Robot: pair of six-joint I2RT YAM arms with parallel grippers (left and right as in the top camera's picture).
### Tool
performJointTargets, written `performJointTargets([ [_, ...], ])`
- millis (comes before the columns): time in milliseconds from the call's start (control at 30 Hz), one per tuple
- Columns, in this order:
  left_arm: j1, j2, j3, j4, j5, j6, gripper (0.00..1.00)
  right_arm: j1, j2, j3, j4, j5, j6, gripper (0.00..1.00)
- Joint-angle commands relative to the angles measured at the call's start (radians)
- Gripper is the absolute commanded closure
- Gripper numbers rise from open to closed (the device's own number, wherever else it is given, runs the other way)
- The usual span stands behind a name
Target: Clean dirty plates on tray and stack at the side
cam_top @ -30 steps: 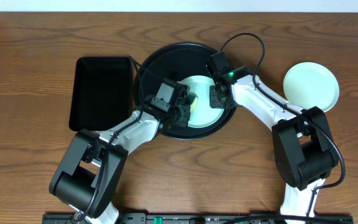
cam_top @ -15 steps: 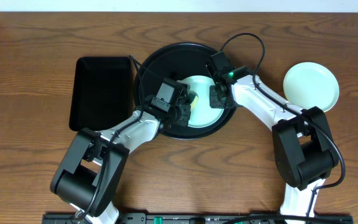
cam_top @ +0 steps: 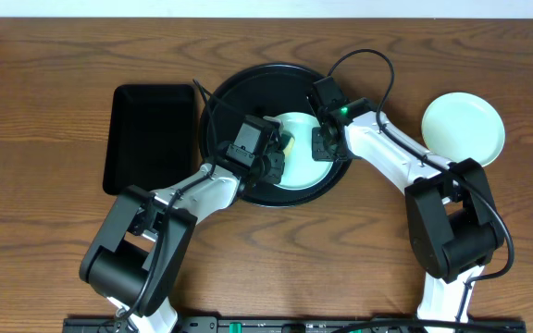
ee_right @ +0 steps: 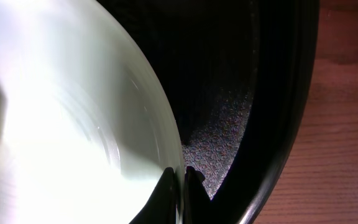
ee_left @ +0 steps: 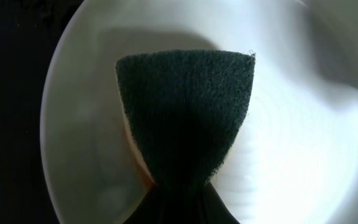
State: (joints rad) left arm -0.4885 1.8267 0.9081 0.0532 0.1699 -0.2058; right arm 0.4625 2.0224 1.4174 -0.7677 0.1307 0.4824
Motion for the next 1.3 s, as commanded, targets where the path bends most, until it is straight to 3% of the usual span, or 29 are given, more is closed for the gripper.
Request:
performJointTargets([
  [0, 0.000, 0.044, -0.006, -0.005, -0.089, 0.018, 0.92, 0.010, 0.003, -0.012, -0.001, -0.011, -0.008, 0.99],
  [1067, 0.000, 0.044, -0.007, 0.043, -0.113, 0.074, 0.92, 0.010, 0.004, -0.012, 0.000, -0.011, -0.008, 0.99],
  [1267, 0.000, 0.044, -0.007, 0.050, -0.182, 0.074, 0.92, 0.010, 0.004, -0.012, 0.000, -0.011, -0.009, 0.99],
])
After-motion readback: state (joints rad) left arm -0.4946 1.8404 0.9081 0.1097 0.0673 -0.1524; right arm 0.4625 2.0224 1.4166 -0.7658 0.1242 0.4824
